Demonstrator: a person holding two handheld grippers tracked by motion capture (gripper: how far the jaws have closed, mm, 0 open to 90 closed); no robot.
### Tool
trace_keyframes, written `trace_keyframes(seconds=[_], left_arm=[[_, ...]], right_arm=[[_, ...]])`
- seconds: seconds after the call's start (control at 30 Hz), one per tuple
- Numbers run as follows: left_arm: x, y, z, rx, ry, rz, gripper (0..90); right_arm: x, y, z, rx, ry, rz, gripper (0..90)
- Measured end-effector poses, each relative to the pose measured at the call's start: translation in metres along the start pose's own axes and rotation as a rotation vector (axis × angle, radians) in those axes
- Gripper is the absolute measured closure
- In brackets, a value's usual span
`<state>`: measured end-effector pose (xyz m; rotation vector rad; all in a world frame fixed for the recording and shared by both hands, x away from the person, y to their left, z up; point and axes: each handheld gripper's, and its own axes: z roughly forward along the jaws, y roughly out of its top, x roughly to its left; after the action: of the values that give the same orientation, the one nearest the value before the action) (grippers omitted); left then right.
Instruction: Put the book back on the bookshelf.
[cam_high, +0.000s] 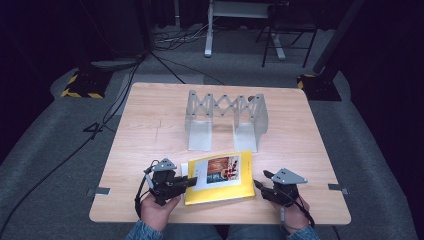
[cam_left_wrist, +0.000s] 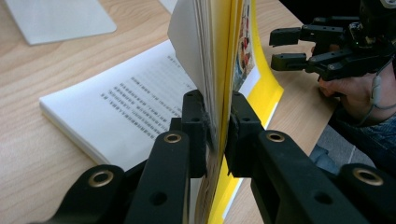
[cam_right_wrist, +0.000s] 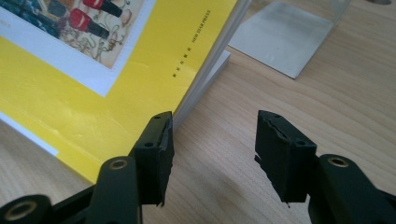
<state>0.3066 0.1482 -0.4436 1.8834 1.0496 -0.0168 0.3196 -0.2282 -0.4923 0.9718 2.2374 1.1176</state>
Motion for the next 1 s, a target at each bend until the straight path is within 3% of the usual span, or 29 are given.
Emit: trace_keyframes(seconds=[0.27, 0.5, 0.57, 0.73, 1.0], left_arm=[[-0.015, 0.015, -0.006, 0.006, 0.001, 0.067, 81.6], [-0.018, 0.023, -0.008, 0.01, -0.009, 0.079, 82.1], [-0.021, 0.028, -0.009, 0.013, -0.02, 0.094, 82.2], [-0.028, 0.034, -0.01, 0.017, -0.029, 0.124, 82.4], [-0.034, 0.045, -0.01, 0.029, -0.047, 0.143, 82.6]], right_arm=[[0.013, 0.01, -0.017, -0.05, 0.017, -0.059, 41.8], [0.028, 0.015, -0.018, -0.023, 0.041, -0.098, 40.7], [0.037, 0.016, -0.018, -0.032, 0.056, -0.147, 41.1], [0.053, 0.017, -0.019, -0.072, 0.029, -0.228, 38.9], [0.07, 0.018, -0.015, -0.091, 0.012, -0.256, 29.6]])
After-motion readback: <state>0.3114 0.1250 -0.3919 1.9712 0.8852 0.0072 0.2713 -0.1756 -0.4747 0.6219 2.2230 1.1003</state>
